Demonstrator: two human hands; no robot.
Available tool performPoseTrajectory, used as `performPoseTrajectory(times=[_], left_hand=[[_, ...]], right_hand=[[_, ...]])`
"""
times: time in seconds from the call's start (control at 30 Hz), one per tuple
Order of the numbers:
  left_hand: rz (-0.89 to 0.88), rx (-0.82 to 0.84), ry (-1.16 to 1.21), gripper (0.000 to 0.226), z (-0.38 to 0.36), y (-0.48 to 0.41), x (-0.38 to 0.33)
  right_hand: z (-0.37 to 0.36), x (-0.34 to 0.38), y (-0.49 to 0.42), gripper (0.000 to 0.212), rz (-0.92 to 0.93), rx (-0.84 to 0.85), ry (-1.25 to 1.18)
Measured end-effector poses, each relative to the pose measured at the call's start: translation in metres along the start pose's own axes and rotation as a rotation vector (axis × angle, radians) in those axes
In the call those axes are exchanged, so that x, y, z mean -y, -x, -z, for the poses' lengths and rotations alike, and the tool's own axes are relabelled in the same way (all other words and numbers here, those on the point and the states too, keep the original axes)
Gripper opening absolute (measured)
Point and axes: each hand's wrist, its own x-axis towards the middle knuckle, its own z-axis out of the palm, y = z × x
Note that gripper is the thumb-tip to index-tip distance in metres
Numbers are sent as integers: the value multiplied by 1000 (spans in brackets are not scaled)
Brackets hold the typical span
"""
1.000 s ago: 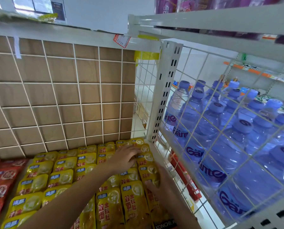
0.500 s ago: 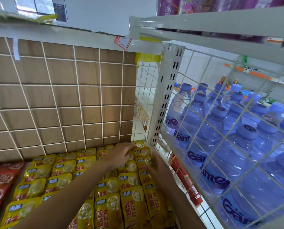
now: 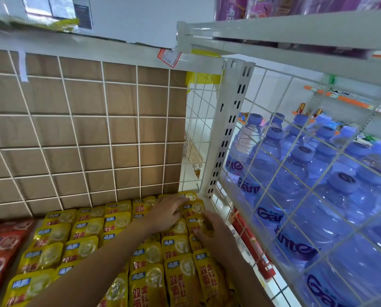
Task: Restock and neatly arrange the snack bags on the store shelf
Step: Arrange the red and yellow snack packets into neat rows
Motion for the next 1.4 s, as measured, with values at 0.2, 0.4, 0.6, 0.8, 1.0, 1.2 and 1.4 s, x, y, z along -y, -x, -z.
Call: performPoseTrajectory(times=[0.2,0.4,0.6,0.8,1.0,1.2,1.4], left_hand=[[-37,-94,57,44,4,5,-5],[-195,-137,100,21,9,12,-20],[-190,66,124,15,10,20,-41],[-130,134,117,17,6,21,-48],[-64,133,304,11,3,24,-49],[-27,126,383,13,1,24,-48],[-34,126,355,15,1,22,-48]], right_hand=[[1,2,5,55,-1,-35,-36],[11,2,26,28,38,-140,-111],[9,-9,52,32,11,-113,-36],[9,-12,61,24,39,-111,17],[9,-15,61,15,39,-120,10],[10,-15,60,15,31,-128,13],[11,-15,61,17,54,-121,34]])
